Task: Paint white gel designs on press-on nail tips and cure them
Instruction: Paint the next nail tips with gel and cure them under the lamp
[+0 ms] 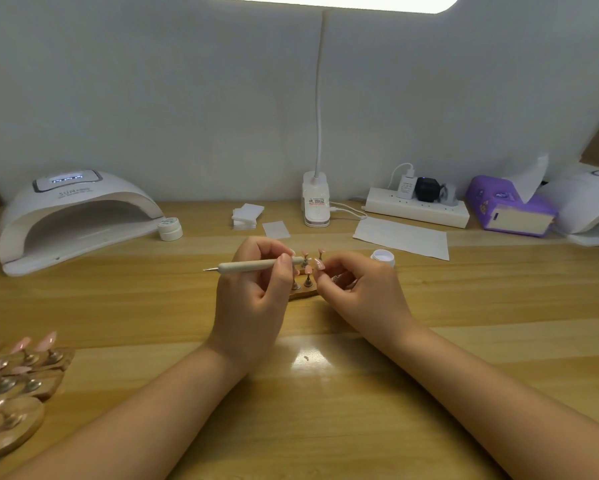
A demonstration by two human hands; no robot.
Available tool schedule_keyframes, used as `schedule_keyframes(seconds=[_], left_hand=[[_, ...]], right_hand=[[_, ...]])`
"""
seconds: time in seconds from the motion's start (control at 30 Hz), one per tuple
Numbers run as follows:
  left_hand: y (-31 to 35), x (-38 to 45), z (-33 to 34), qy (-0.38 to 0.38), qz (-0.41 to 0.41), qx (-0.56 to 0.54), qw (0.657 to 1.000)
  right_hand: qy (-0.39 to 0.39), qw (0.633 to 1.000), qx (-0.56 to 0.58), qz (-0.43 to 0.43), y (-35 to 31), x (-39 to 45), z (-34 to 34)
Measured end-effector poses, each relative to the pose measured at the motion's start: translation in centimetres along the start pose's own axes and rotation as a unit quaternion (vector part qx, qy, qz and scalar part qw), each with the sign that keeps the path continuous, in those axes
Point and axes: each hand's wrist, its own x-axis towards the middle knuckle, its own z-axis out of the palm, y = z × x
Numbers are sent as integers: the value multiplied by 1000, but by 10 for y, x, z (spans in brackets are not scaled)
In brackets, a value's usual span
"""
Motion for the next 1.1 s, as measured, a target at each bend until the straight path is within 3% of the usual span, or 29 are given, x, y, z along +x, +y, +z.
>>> schedule_keyframes(seconds=[1.1], left_hand=[[-2,-3,3,-20,33,22,999]], right_hand=[[32,997,6,-64,8,0,0]])
